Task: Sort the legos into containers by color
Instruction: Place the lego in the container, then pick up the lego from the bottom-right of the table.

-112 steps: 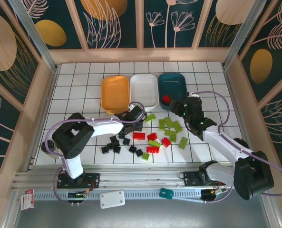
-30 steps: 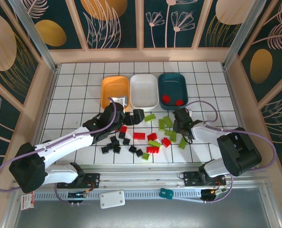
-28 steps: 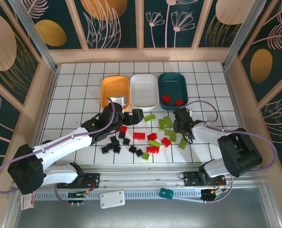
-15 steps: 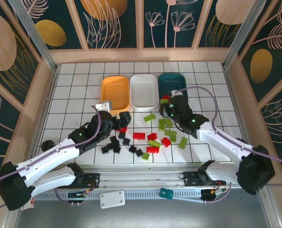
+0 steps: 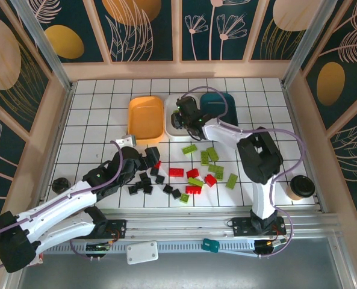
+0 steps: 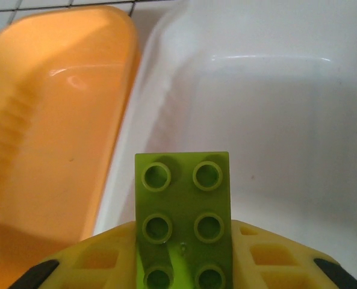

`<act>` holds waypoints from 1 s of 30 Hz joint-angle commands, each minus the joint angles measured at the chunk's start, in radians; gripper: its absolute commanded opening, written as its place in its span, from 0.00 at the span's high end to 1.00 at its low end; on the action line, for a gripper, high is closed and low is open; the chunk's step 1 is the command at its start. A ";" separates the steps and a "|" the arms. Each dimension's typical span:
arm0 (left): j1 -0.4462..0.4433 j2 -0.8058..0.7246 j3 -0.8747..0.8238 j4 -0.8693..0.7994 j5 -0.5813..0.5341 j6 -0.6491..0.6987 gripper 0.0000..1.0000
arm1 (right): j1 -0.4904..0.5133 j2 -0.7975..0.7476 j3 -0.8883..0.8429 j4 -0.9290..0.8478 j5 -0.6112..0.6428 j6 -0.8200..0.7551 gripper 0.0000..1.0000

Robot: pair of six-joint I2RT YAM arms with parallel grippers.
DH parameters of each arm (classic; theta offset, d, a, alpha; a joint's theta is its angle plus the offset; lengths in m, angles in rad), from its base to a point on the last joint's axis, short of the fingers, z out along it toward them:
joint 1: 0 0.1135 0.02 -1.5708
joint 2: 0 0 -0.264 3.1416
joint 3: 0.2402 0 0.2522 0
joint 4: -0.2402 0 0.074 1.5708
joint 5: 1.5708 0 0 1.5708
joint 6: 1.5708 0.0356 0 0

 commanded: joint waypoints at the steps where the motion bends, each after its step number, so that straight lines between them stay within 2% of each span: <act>1: -0.001 -0.005 -0.009 -0.021 0.001 -0.022 0.01 | -0.016 0.046 0.092 -0.036 0.033 -0.001 0.58; 3: 0.000 0.001 -0.008 -0.024 0.001 -0.022 0.01 | -0.019 0.068 0.127 -0.057 0.035 0.005 0.48; 5: 0.000 0.006 -0.005 -0.023 0.003 -0.019 0.01 | -0.018 0.060 0.137 -0.067 0.035 0.010 0.43; 10: 0.000 0.019 -0.005 -0.023 0.001 -0.014 0.01 | -0.012 -0.062 0.048 -0.065 0.062 0.045 0.40; 12: -0.001 0.020 -0.009 -0.018 -0.002 -0.016 0.01 | -0.008 -0.147 -0.036 -0.069 0.082 0.073 0.40; 18: 0.000 0.029 -0.034 0.037 0.004 -0.011 0.01 | -0.008 -0.474 -0.458 -0.037 0.120 0.204 0.40; 22: 0.000 0.056 -0.046 0.074 0.008 -0.002 0.01 | -0.008 -0.693 -0.695 -0.082 0.146 0.295 0.40; 26: 0.000 0.084 -0.047 0.092 0.003 0.007 0.01 | -0.009 -0.888 -0.831 -0.210 0.194 0.374 0.40; 30: -0.001 0.091 -0.060 0.113 0.002 0.011 0.01 | -0.014 -1.020 -0.911 -0.343 0.224 0.442 0.40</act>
